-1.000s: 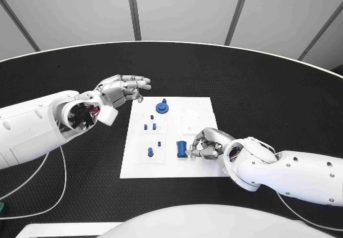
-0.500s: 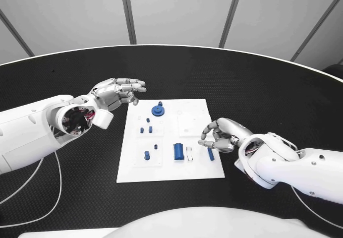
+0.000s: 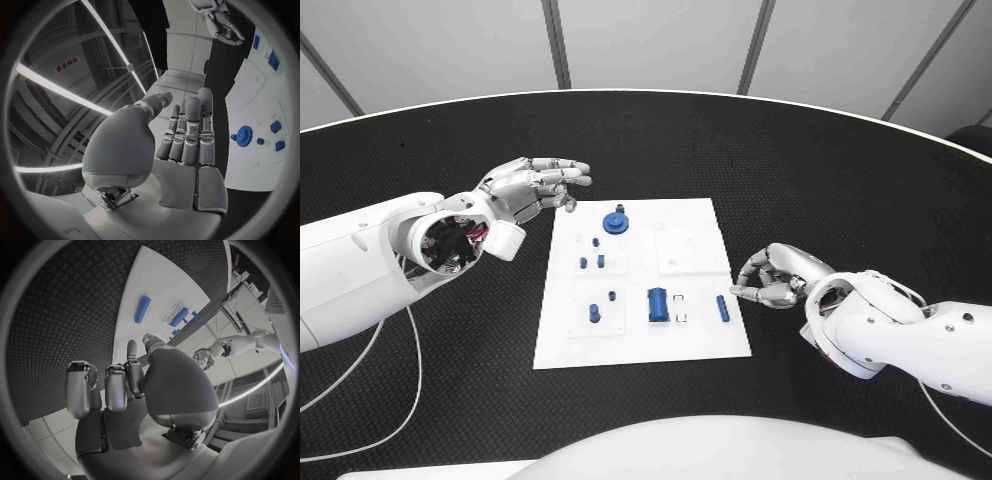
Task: Assemble the parts on the task board
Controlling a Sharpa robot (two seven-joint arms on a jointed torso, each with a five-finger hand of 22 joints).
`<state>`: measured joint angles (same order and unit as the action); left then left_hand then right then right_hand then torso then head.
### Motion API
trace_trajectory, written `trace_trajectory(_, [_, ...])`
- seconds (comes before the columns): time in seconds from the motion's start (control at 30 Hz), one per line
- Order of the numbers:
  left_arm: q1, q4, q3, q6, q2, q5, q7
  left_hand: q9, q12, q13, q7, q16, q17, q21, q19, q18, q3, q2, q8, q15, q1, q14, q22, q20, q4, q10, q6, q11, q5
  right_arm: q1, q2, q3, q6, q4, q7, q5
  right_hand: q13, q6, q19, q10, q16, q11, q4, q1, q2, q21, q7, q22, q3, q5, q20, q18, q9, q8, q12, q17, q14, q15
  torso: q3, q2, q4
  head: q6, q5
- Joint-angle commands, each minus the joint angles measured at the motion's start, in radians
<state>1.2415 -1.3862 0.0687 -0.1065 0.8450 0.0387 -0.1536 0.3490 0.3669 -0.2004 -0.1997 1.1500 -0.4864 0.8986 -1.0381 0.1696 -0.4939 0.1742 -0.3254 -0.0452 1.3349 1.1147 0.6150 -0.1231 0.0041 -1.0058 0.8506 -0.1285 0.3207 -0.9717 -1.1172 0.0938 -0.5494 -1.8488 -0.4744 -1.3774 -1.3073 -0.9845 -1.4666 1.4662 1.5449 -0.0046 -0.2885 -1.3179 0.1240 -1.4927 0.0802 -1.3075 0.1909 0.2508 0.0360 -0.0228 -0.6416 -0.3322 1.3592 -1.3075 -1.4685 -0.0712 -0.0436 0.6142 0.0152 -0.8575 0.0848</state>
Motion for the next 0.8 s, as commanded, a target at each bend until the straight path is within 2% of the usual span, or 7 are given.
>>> trace_trajectory(0.03, [0.000, -0.001, 0.000, 0.000, 0.001, 0.000, 0.000, 0.002, 0.003, -0.001, 0.000, 0.004, 0.001, -0.005, 0.001, 0.016, 0.003, -0.004, 0.006, 0.000, 0.002, -0.009, -0.002, -0.009, 0.001, 0.007, -0.006, 0.003, 0.002, 0.004, 0.009, 0.002, 0.006, 0.007, -0.017, 0.000, -0.136, -0.007, -0.073, 0.009, -0.002, 0.007, -0.004, 0.023, 0.002, 0.002, 0.000, -0.204, -0.003, 0.006, 0.004, 0.002, 0.002, 0.005, -0.006, -0.211, -0.091, 0.007, -0.0026, 0.001, 0.0010, -0.008, 0.001])
trace_trajectory(0.27, [0.000, -0.002, 0.000, 0.000, 0.002, 0.000, 0.000, 0.002, 0.003, -0.001, 0.000, 0.004, 0.001, -0.005, 0.001, 0.016, 0.003, -0.004, 0.006, 0.000, 0.002, -0.009, -0.002, -0.009, 0.001, 0.007, -0.006, 0.003, 0.002, 0.009, 0.030, 0.004, 0.031, 0.013, -0.044, 0.000, -0.134, -0.010, -0.072, 0.007, -0.003, 0.009, -0.004, 0.068, 0.016, 0.006, 0.002, -0.202, -0.022, 0.016, 0.005, 0.001, 0.004, 0.014, -0.010, -0.209, -0.090, 0.008, -0.0034, 0.000, 0.0018, -0.013, 0.003])
trace_trajectory(0.33, [0.000, -0.002, 0.000, 0.001, 0.002, 0.000, 0.000, 0.002, 0.003, -0.001, 0.000, 0.004, 0.001, -0.005, 0.001, 0.016, 0.003, -0.004, 0.006, 0.000, 0.002, -0.009, -0.002, -0.009, 0.001, 0.007, -0.006, 0.003, 0.002, 0.010, 0.035, 0.005, 0.035, 0.013, -0.049, 0.000, -0.134, -0.011, -0.072, 0.006, -0.004, 0.010, -0.004, 0.096, 0.022, 0.008, 0.003, -0.201, -0.039, 0.050, 0.006, 0.000, 0.004, 0.018, -0.012, -0.208, -0.090, 0.009, -0.0039, 0.000, 0.0009, -0.014, 0.001])
trace_trajectory(0.37, [0.000, -0.002, 0.000, 0.000, 0.002, 0.000, 0.000, 0.002, 0.003, -0.001, 0.000, 0.004, 0.001, -0.005, 0.001, 0.016, 0.003, -0.004, 0.006, 0.000, 0.002, -0.009, -0.002, -0.009, 0.001, 0.007, -0.006, 0.003, 0.002, 0.011, 0.037, 0.006, 0.037, 0.014, -0.051, 0.000, -0.133, -0.011, -0.071, 0.006, -0.003, 0.010, -0.004, 0.100, 0.023, 0.009, 0.003, -0.201, -0.042, 0.053, 0.006, 0.000, 0.004, 0.019, -0.013, -0.208, -0.090, 0.009, -0.0039, 0.000, 0.0009, -0.014, 0.001])
trace_trajectory(0.63, [0.000, -0.003, 0.000, 0.000, 0.002, 0.000, 0.000, 0.002, 0.003, -0.001, 0.000, 0.004, 0.001, -0.005, 0.001, 0.016, 0.003, -0.004, 0.006, 0.000, 0.002, -0.009, -0.002, -0.009, 0.001, 0.007, -0.006, 0.003, 0.002, 0.013, 0.060, 0.007, 0.046, 0.021, -0.052, 0.000, -0.133, -0.012, -0.071, 0.005, -0.003, 0.010, -0.004, 0.106, 0.025, 0.009, 0.003, -0.200, -0.047, 0.055, 0.006, 0.000, 0.003, 0.020, -0.013, -0.208, -0.090, 0.009, -0.0038, -0.001, 0.0018, -0.011, -0.001])
trace_trajectory(0.8, [0.000, -0.005, 0.000, 0.000, 0.003, 0.000, 0.000, 0.003, 0.004, -0.002, 0.000, 0.005, 0.002, -0.006, 0.000, 0.015, 0.005, -0.004, 0.006, 0.000, 0.001, -0.009, -0.002, -0.009, 0.004, 0.008, -0.006, 0.003, 0.002, 0.014, 0.071, 0.008, 0.058, 0.028, -0.056, 0.000, -0.133, -0.012, -0.071, 0.005, -0.003, 0.010, -0.003, 0.106, 0.026, 0.010, 0.003, -0.200, -0.048, 0.055, 0.006, 0.000, 0.003, 0.020, -0.013, -0.209, -0.090, 0.009, -0.0037, 0.000, 0.0021, -0.014, -0.004])
